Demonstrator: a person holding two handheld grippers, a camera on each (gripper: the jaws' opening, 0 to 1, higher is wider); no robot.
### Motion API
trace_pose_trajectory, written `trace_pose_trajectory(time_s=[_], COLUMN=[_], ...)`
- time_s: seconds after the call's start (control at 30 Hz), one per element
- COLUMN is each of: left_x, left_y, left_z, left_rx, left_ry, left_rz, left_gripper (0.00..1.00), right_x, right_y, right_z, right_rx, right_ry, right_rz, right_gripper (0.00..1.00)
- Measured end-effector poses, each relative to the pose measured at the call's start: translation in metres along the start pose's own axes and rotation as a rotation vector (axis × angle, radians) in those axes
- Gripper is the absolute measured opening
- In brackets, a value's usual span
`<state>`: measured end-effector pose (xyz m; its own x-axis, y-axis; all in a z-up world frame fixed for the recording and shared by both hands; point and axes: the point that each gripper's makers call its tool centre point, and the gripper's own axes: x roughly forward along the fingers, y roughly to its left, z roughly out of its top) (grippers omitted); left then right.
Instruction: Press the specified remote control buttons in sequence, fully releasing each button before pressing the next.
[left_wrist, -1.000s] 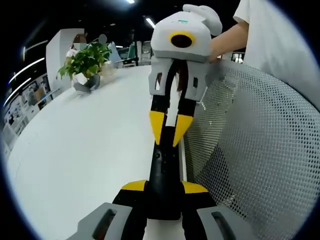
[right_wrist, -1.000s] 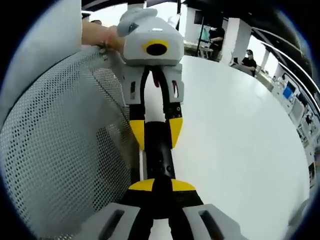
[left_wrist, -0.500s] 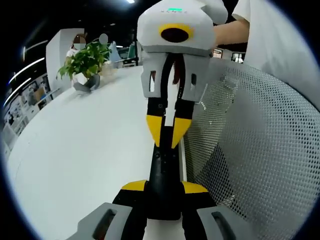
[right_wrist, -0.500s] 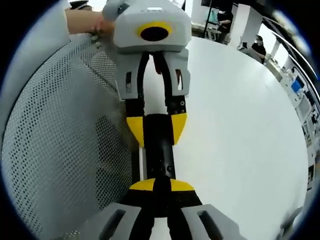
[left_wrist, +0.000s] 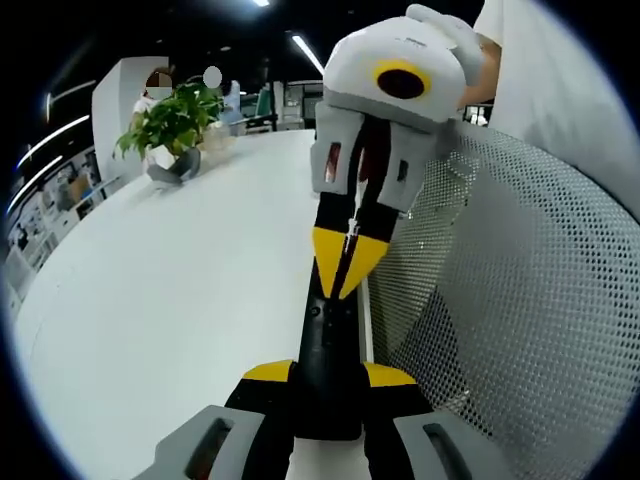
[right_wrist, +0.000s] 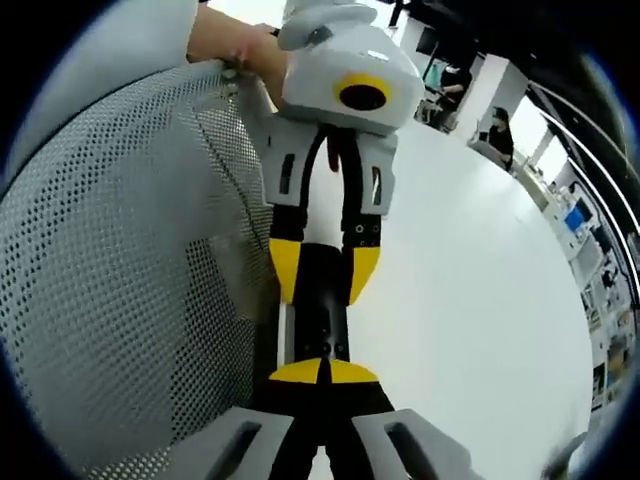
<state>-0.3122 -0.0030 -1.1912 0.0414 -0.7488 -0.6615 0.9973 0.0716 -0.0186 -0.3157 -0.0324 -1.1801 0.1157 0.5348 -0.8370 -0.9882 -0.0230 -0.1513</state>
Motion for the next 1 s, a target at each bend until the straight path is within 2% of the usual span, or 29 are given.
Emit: trace_pose_trajectory(time_s=[0.23,0.4,0.47,0.53,0.63,0.7,0.77,1.0], left_x=[0.000,0.000,0.000,0.000,0.000,0.000,0.000,0.000], left_y=[0.000,0.000,0.000,0.000,-0.001,0.000,0.000,0.000], left_z=[0.000,0.000,0.000,0.000,0.000,0.000,0.000,-0.001], left_rx=[-0.001,0.001,0.002,0.002,0.001,-0.013,-0.014,-0.009], left_ry=[-0.002,-0.002,-0.002,-0.002,-0.003,-0.011,-0.011,-0.008], left_rz=[-0.001,-0.003,-0.004,-0.004,-0.004,-0.007,-0.007,-0.007], left_gripper=[0.24,0.24,0.24,0.24,0.24,0.24,0.24,0.24], right_x=[-0.001,0.002,0.002,0.001,-0.001,-0.002,-0.003,-0.006], right_y=[0.002,0.000,0.000,0.000,0.000,0.000,-0.001,0.001], right_z=[-0.002,-0.003,-0.002,-0.004,-0.004,-0.004,-0.007,-0.014], right_rx=[0.098,0.146,0.141,0.158,0.202,0.252,0.266,0.228], right_ry=[0.006,0.094,0.105,0.097,0.053,0.034,0.047,0.096], right_rz=[0.033,0.086,0.092,0.096,0.109,0.115,0.115,0.102], right_gripper=[0.00,0.00,0.00,0.00,0.00,0.00,0.00,0.00])
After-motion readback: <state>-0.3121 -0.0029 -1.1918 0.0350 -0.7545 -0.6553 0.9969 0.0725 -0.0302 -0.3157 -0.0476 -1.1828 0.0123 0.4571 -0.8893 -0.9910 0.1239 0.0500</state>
